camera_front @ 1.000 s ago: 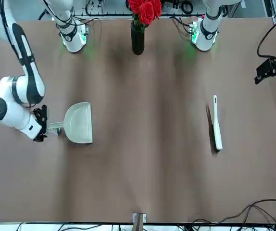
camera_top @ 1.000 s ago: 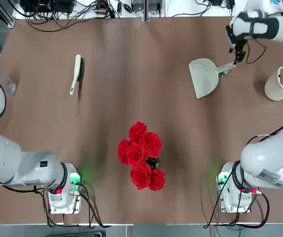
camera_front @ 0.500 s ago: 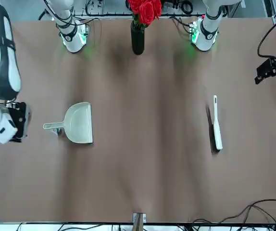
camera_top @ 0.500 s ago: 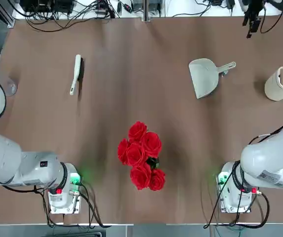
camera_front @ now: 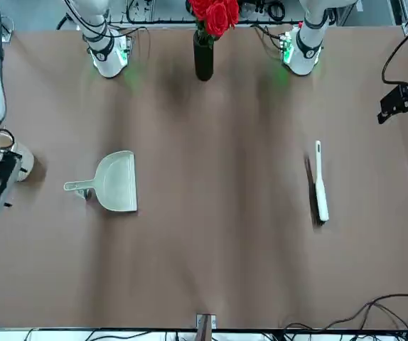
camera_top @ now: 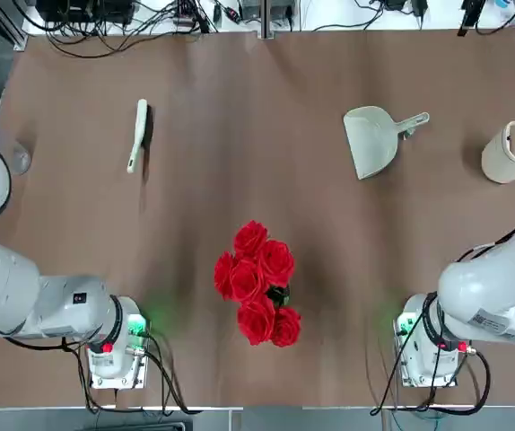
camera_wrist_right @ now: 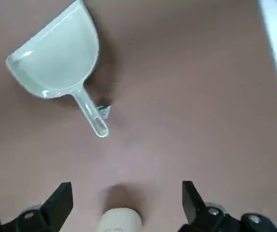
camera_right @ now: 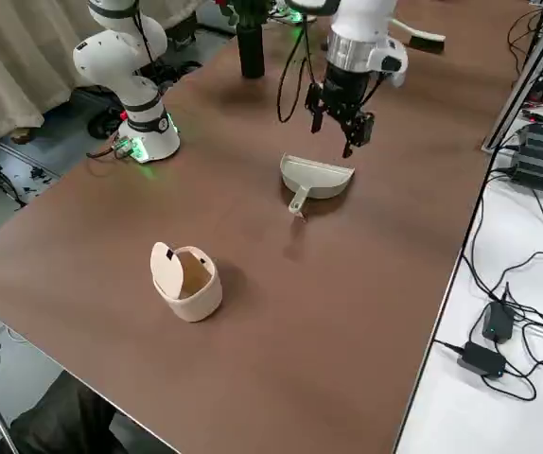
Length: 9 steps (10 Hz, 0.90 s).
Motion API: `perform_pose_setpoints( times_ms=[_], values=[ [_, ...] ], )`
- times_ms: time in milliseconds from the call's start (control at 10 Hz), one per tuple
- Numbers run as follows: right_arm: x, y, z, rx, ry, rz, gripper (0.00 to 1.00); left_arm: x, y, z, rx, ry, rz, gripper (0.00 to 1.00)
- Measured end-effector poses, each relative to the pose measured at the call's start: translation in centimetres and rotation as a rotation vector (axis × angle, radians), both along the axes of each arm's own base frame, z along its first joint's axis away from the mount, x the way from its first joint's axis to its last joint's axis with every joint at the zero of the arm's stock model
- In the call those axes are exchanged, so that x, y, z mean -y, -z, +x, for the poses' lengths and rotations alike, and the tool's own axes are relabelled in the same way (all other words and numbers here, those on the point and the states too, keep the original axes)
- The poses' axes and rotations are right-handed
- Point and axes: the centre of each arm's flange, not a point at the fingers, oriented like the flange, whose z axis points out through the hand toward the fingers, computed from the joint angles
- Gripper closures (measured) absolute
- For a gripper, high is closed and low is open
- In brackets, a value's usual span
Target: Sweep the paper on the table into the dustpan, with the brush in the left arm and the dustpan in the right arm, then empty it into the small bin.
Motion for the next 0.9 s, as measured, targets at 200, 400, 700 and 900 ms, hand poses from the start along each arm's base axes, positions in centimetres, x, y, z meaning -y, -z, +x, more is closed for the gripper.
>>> perform_pose_setpoints(
  times_ms=[200, 400, 700, 900],
  values=[
    [0.0, -2.1, -0.2, 0.052, 0.164, -0.006, 0.00, -0.1, 0.0, 0.0, 0.000, -0.002, 0.000, 0.00],
    [0.0, -4.7, -0.9, 0.112, 0.380, 0.000, 0.00, -0.2, 0.0, 0.0, 0.000, -0.002, 0.000, 0.00],
    [-3.6, -7.9, -2.1, 0.184, 0.731, 0.014, 0.00, -0.2, 0.0, 0.0, 0.000, -0.003, 0.000, 0.00],
    [-4.7, -10.3, -3.7, 0.209, 0.894, 0.037, 0.00, -0.2, 0.0, 0.0, 0.001, -0.003, 0.000, 0.00]
  ],
)
